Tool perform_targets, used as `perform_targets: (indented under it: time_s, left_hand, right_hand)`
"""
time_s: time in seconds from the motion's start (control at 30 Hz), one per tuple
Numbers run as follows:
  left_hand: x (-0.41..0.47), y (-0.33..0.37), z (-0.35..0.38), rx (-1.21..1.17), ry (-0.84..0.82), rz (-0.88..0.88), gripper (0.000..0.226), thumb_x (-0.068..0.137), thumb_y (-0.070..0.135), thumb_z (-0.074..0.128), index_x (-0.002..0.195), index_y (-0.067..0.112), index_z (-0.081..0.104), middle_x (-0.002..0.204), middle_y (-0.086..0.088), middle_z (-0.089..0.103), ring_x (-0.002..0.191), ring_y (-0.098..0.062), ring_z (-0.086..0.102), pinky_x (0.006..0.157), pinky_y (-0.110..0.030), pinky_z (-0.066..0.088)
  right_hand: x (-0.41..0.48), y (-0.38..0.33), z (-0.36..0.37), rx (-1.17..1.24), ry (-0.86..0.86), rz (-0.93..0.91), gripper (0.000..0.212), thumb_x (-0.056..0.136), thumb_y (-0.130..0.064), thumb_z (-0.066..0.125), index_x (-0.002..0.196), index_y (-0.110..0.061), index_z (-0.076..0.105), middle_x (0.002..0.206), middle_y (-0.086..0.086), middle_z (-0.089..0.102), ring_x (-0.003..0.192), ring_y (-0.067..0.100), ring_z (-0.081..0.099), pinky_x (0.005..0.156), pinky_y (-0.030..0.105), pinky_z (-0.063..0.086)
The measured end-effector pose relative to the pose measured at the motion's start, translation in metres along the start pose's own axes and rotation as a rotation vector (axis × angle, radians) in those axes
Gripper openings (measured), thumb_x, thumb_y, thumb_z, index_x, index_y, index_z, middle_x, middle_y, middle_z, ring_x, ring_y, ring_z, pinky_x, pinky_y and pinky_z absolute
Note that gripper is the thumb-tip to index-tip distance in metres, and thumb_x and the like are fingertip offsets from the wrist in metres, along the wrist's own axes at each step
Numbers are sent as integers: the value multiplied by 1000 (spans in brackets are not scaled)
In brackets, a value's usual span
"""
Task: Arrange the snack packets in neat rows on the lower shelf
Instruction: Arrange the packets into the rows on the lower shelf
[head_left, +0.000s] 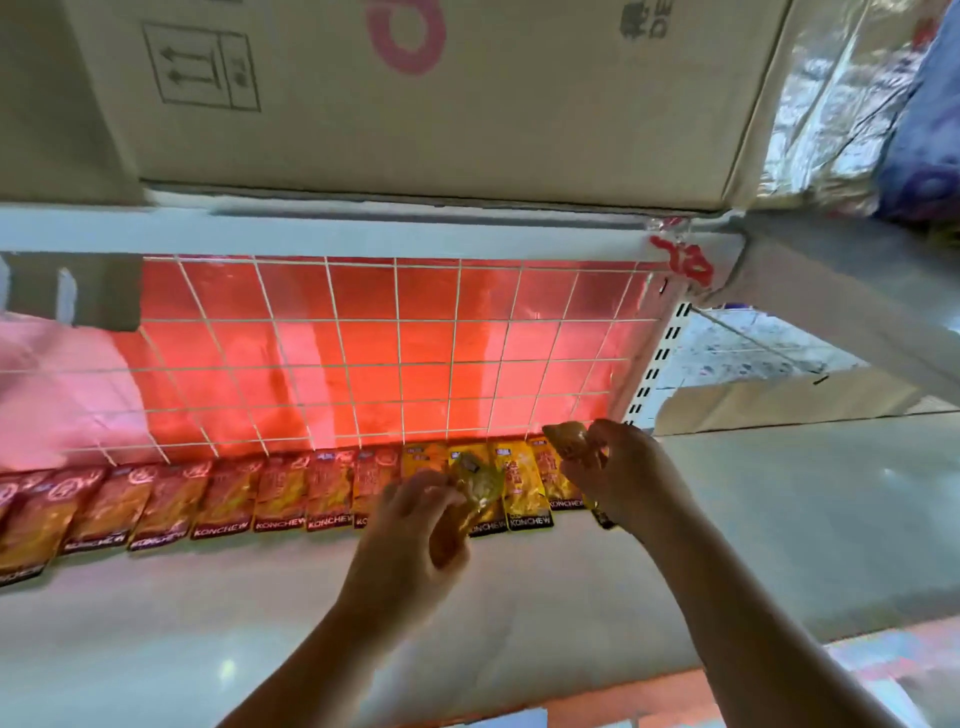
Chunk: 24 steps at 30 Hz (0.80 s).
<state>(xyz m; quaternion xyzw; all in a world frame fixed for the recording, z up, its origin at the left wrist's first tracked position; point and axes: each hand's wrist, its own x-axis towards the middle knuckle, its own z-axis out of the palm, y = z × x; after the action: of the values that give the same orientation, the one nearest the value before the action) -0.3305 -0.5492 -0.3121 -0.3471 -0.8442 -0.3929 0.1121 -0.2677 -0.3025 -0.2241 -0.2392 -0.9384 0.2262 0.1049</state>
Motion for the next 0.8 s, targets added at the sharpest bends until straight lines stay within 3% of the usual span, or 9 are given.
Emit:
perform_targets:
  time_s: [0.13,0.3,0.4,0.57,0.8]
  left_hand:
    - [-14,-20,40,63,-59,-50,52,68,25,82,116,27,61,125,0,61,112,-31,58,91,-48,55]
    - [-16,-27,51,137,-49,12,45,71,26,80,114,23,66,127,1,59,114,-26,55,96,-40,44]
    - [-17,-28,52,204,-68,28,39,76,36,67,114,25,65,129,2,59,112,-25,55,95,-41,43]
    - [-18,-25,54,239,-47,38,40,75,38,64,114,27,61,127,3,60,107,-26,55,91,-44,46]
    - [-17,-27,55,256,-20,57,38,73,35,69,110,24,66,125,2,60,104,-26,56,89,-43,46]
  right_hand:
    - [10,36,63,27,126,71,35,80,-48,73,77,-15,62,74,2,56,74,32,60,61,34,43]
    - [26,51,97,-24,126,165,30,83,-44,70,91,-16,64,95,11,63,89,35,59,67,34,41]
    - [36,52,108,-39,134,145,34,81,-48,72,90,-16,62,95,11,63,89,34,58,66,33,36]
    - [45,52,116,-87,149,120,47,81,-62,67,93,-17,62,98,10,62,93,34,58,72,37,50]
    - [49,57,119,-99,121,107,42,80,-56,69,96,-18,60,103,11,59,94,36,58,70,37,47]
